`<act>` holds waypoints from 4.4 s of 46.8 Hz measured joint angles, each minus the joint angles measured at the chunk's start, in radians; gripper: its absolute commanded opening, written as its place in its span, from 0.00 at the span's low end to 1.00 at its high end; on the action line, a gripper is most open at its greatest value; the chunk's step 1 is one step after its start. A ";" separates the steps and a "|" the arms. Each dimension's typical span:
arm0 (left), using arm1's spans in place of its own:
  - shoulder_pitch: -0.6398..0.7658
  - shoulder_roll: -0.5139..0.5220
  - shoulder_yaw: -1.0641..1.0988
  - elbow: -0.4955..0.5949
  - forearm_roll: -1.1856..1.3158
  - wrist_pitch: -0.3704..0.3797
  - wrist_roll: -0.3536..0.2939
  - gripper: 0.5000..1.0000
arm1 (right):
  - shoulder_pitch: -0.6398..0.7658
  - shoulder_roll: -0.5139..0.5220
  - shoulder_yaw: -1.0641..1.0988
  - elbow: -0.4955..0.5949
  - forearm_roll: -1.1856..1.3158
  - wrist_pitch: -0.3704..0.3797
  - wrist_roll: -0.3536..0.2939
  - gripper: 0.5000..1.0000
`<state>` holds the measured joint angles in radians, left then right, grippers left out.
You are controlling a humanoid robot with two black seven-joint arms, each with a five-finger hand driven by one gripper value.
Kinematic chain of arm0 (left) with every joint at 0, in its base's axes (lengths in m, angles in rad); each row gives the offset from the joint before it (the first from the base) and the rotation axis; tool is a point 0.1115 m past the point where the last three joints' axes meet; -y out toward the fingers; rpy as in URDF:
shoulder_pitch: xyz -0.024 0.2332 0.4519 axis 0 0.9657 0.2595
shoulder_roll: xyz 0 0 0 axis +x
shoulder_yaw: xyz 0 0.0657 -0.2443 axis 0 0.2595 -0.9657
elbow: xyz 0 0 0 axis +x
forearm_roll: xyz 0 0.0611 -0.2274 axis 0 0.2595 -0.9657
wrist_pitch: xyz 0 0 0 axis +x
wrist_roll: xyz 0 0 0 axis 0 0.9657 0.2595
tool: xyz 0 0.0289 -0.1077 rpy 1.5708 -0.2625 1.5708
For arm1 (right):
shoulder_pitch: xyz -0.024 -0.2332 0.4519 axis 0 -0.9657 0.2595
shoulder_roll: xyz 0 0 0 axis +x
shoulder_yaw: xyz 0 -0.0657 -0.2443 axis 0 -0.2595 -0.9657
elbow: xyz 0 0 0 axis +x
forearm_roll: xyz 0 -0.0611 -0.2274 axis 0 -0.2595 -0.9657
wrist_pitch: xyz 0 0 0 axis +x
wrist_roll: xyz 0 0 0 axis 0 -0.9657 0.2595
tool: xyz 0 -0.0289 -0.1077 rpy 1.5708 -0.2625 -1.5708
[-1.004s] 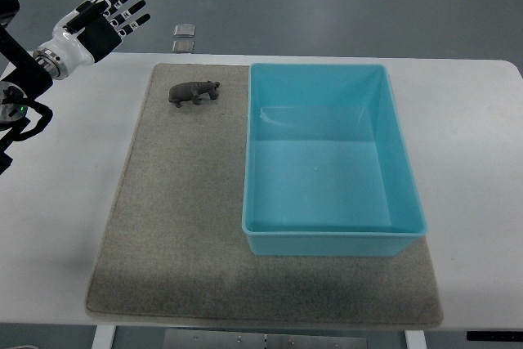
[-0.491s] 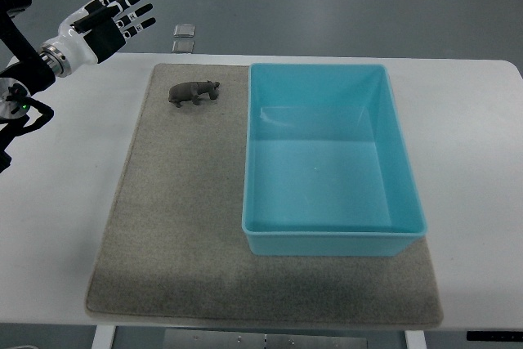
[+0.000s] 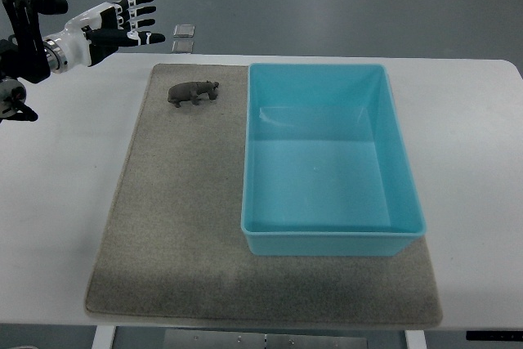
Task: Place brown hippo in blue box with left hand
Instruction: 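Reach the left hand down over the brown toy hippo, then close the left hand fingers around the brown hippo, then lift the hippo with the left hand toward the blue box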
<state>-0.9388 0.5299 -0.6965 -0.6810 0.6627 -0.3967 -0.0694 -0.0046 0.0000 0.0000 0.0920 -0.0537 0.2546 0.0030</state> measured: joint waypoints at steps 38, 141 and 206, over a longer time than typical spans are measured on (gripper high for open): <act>-0.166 -0.023 0.384 -0.008 0.565 0.145 -0.075 0.99 | 0.000 0.000 0.000 0.000 0.000 0.000 0.000 0.87; -0.168 -0.209 0.399 0.129 0.674 0.145 -0.052 0.00 | 0.000 0.000 0.000 0.000 0.000 0.000 0.000 0.87; -0.225 0.093 0.254 -0.249 0.650 0.009 -0.052 0.00 | 0.000 0.000 0.000 0.000 0.000 0.000 0.000 0.87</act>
<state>-1.1641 0.6230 -0.4420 -0.9297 1.3130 -0.3878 -0.1212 -0.0047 0.0000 0.0001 0.0920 -0.0537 0.2546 0.0033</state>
